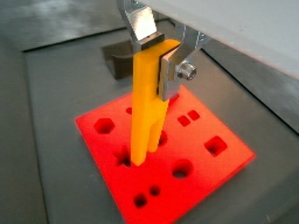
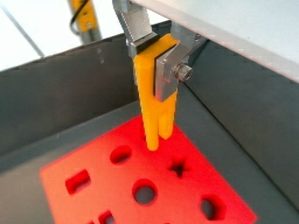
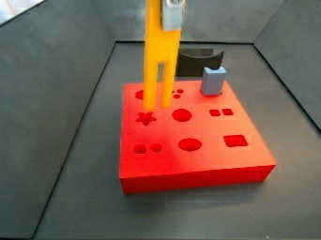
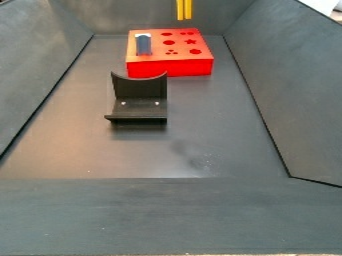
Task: Pick up the square-circle object. Move up. Rotate the square-circle object. Place the square-circle object on the fixture. Regrasp the square-circle object. Move to above the board. Insert the square-circle object.
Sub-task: Insert the square-circle object.
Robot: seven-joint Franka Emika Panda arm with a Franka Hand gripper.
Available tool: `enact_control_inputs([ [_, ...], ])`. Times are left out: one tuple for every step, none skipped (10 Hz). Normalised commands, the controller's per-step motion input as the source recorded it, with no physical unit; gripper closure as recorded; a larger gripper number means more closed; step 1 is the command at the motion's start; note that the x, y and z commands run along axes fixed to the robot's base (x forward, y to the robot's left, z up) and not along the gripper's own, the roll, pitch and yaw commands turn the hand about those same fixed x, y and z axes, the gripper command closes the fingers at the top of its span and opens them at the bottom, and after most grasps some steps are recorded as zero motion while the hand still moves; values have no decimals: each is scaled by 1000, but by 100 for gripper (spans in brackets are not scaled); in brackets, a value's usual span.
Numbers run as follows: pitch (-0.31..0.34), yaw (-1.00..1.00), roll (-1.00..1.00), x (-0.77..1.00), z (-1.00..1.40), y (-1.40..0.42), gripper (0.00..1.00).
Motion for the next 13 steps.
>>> enact_control_inputs([
  [-123,-769,0,0,-231,-443,100],
  [-86,-760,0,0,-211,-440,100],
  [-4,-134,40,-211,-140,-89,100],
  [-11,-91,77,-180,-246,-120,100],
  [-43,-123,101,-211,-334,-200,100],
  [-80,-140,153,-183,-449,-280,100],
  [-186,-69,61,-40,-449,-109,100],
  [-281,-103,-30,0,-223,0,100],
  [-257,-60,-54,0,-11,11,100],
  [-137,-34,-1,0,-49,0,100],
  [-116,-37,0,-51,-177,0,100],
  [-113,-26,0,-43,-223,0,100],
  [-131,-34,0,0,-231,0,100],
])
